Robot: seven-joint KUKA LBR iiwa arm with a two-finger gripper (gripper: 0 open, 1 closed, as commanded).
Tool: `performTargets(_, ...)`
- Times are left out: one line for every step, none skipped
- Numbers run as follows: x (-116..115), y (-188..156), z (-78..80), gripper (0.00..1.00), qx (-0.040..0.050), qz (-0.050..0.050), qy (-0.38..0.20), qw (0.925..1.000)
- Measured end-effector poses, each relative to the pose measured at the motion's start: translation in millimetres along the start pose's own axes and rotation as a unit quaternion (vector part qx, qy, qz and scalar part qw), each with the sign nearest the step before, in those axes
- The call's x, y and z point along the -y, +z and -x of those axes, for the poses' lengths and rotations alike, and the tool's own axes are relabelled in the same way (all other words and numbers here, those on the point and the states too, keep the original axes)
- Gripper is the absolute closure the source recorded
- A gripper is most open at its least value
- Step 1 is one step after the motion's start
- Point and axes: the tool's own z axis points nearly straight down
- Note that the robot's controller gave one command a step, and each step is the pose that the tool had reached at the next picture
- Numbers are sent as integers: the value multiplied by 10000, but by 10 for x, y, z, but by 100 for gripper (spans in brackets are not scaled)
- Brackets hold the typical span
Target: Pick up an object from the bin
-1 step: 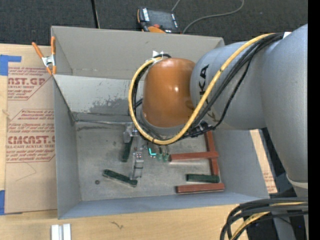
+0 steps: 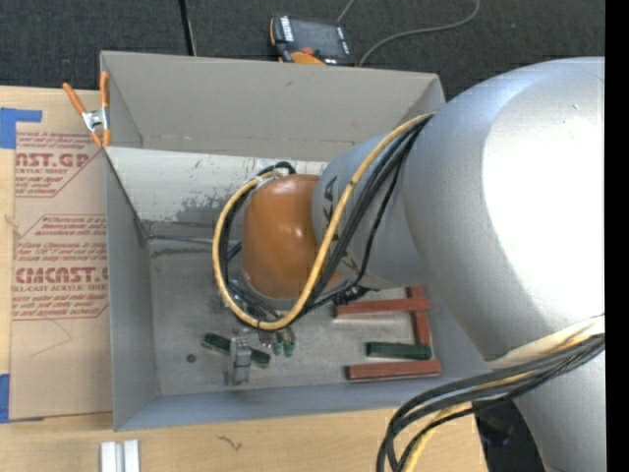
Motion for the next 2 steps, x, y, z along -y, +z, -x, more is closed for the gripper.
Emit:
performTargets(192,-215,98,0,50,-1,-612,9981)
performTargets(-134,-40,-100,0,39,3,-2035,9791)
